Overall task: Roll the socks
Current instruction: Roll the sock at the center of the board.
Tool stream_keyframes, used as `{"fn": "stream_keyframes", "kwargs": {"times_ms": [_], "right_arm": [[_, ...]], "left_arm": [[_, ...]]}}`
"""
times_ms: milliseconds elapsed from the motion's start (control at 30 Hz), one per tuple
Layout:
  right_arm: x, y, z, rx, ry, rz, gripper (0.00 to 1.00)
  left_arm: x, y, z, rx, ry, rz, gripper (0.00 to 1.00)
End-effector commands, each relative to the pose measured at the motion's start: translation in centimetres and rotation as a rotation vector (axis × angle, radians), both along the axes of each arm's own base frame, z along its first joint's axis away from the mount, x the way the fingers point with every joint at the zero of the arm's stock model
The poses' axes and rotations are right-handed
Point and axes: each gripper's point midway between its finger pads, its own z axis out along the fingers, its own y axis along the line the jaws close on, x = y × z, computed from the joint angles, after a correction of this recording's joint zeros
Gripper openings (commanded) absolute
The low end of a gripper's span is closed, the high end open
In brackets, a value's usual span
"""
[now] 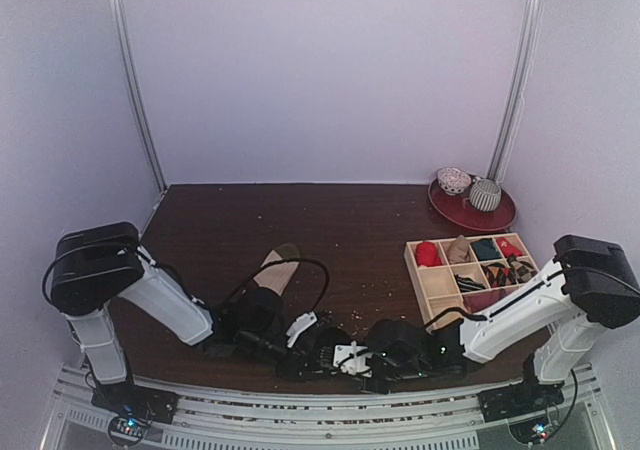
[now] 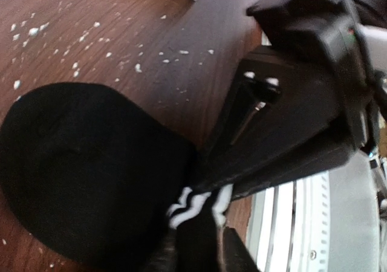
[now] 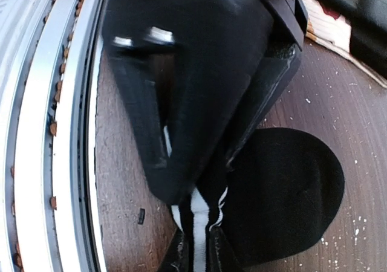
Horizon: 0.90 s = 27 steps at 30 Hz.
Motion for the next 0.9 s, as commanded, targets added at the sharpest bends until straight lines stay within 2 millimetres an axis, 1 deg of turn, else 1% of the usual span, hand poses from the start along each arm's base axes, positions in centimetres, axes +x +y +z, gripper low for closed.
{"fn": "stream_keyframes", "kwargs": {"times_ms": [0, 33, 100, 167, 233, 300, 333, 400, 433, 567, 700, 800, 867], "right_arm": [[-0.1, -2.1, -2.7, -0.041, 0.218, -0.112, 0.06], [-0.1, -2.3, -2.9, -0.031, 0.28, -0.136, 0.06], [-0.8, -2.4, -3.0, -0.013, 0.452, -0.146, 0.06], [-1.6, -2.7, -3.7, -0.037, 0.616, -0.174, 0.06], [-2.3, -3.1, -4.8, -0.098, 0.761, -0.202, 0.06], [-3.0, -3.5, -5.7, -0.155, 0.882, -0.234, 0.06], [-3.4, -3.7, -5.9, -0.169, 0.941, -0.243, 0.06], [-3.5, -4.1, -6.4, -0.179, 1.034, -0.284, 0.06], [-3.6, -4.3, -6.5, -0.177, 1.072, -0.295, 0.06], [-3.4, -4.8, -6.8, -0.174, 1.16, -0.331, 0.07], [-3.9, -4.8, -6.8, -0.178, 1.202, -0.312, 0.07], [-4.2, -5.0, -6.8, -0.19, 1.219, -0.305, 0.07], [-4.4, -5.1, -6.7, -0.193, 1.227, -0.298, 0.07]], "left_arm": [[0.3, 5.5, -4.5, 0.3, -0.061, 0.078, 0.42], [1.0, 5.2, -3.1, 0.269, -0.114, 0.088, 0.46], [2.3, 4.7, -0.2, 0.198, -0.222, 0.112, 0.55], [2.9, 4.1, 3.0, 0.11, -0.316, 0.118, 0.58], [2.8, 3.7, 5.9, 0.01, -0.418, 0.112, 0.6], [2.3, 3.2, 7.7, -0.067, -0.507, 0.1, 0.6], [2.1, 3.1, 8.0, -0.089, -0.545, 0.091, 0.6], [1.7, 2.9, 8.1, -0.128, -0.58, 0.074, 0.6], [1.3, 2.8, 7.8, -0.14, -0.588, 0.053, 0.6], [0.2, 2.3, 5.8, -0.125, -0.592, -0.022, 0.59], [0.9, 1.9, 3.7, -0.05, -0.608, -0.018, 0.59], [1.3, 1.4, 3.5, -0.043, -0.632, -0.013, 0.63], [1.3, 1.1, 3.2, -0.033, -0.635, -0.025, 0.63]]}}
